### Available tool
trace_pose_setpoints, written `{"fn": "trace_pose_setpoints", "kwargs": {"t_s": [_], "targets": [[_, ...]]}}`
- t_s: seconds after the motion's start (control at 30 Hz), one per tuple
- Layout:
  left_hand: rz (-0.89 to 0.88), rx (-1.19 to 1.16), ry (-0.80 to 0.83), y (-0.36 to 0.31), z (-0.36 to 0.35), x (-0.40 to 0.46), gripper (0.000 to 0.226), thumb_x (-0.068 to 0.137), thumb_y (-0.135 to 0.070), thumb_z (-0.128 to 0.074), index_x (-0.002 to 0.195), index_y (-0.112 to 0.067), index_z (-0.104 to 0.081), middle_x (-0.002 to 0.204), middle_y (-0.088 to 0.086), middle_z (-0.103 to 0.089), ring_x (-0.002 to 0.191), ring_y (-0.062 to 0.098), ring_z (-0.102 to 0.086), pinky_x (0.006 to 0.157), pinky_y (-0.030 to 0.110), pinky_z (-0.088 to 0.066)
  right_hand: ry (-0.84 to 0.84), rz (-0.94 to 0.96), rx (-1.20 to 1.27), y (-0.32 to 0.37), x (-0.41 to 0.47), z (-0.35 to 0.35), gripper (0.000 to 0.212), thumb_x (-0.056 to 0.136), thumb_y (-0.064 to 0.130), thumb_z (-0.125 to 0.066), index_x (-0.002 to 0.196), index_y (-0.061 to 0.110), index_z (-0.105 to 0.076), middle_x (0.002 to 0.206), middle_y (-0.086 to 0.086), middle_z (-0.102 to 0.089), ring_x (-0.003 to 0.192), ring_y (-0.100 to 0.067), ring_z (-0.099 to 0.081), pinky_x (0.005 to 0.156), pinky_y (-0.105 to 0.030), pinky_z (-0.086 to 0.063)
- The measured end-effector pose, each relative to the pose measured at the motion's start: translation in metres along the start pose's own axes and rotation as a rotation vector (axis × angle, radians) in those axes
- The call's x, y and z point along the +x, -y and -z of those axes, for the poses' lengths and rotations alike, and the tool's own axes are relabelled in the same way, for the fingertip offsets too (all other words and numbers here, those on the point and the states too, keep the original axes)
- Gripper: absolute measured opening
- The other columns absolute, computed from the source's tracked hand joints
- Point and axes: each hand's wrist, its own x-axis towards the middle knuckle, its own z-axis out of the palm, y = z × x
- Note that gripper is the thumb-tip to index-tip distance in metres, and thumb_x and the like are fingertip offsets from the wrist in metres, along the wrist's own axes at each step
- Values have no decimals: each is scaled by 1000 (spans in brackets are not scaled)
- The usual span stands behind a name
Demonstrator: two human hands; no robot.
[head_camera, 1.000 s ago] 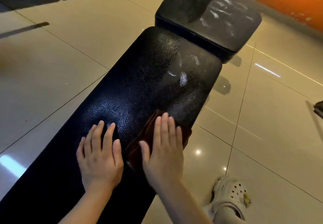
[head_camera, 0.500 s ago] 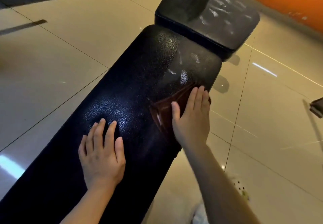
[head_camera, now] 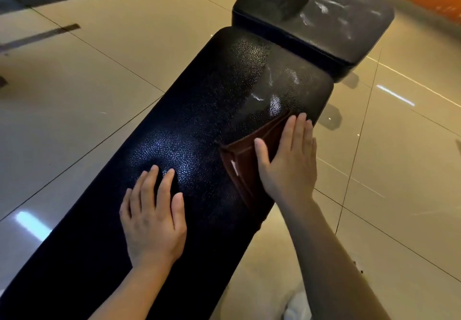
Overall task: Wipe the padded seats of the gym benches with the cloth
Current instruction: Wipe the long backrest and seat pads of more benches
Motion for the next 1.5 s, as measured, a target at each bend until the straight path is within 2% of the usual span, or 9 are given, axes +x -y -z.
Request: {"fn": "trace_pose_setpoints", "kwargs": {"t_s": [0.37,0.53,0.67,0.73,0.83,0.97,1.07,1.23,1.5], "targets": [[7,-41,25,3,3,2,52,98,-39,-24,139,-20,-48,150,7,-42,140,27,-34,113,51,-22,-73,389,-20,39,-72,-31,59,98,40,-32,149,12,-39,156,-5,-35,146,-22,-28,118,-43,-14],[120,-402,26,2,24,11,64,93,-44,-19,133,-10,-55,142,7,-51,133,27,-43,111,48,-28,101,686,-103,55,-136,-48,56,96,41,-30,144,18,-48,153,0,-41,143,-16,-34,116,-39,-17],[152,-288,-9,24,39,3,58,95,-40,-25,129,-4,-56,141,16,-49,132,33,-42,108,51,-30,116,844,-108,49,-170,-50,57,97,51,-32,145,24,-46,154,4,-40,144,-14,-29,120,-39,-11],[191,-193,52,39,42,-8,61,94,-41,-25,136,-7,-51,149,15,-41,139,32,-34,113,52,-24,26,725,83,43,-183,-46,59,99,56,-32,148,24,-40,157,1,-33,147,-15,-26,120,-42,-11],[112,-53,185,53,34,-24,72,92,-52,-14,152,-15,-29,162,7,-17,150,23,-11,120,42,-2,-161,106,487,31,-192,-35,63,99,57,-31,153,25,-24,162,-6,-20,150,-17,-14,121,-38,-14],[76,35,180,55,22,-31,77,90,-56,-4,154,-15,-17,163,6,-8,150,21,-3,119,39,4,164,-470,931,18,-158,-32,63,99,50,-40,155,29,-18,153,5,-37,142,-16,-34,112,-31,-31],[80,56,134,56,18,-33,69,96,-51,-12,153,-13,-23,161,10,-17,149,25,-12,119,44,-4,2,-491,988,36,-145,-41,41,102,41,-42,141,29,-42,124,11,-59,118,-14,-55,96,-27,-42],[90,73,129,54,14,-32,63,98,-47,-14,153,-15,-21,161,7,-16,149,23,-12,119,43,-3,-272,-554,979,54,-156,-54,43,104,26,-41,147,27,-40,138,17,-47,127,-1,-44,107,-18,-32],[89,43,113,56,15,-33,61,98,-44,-19,152,-16,-25,160,9,-21,148,26,-17,118,44,-6,-292,130,509,56,-197,-79,46,107,27,-19,149,12,-31,155,0,-31,149,-13,-16,122,-30,-9]]}}
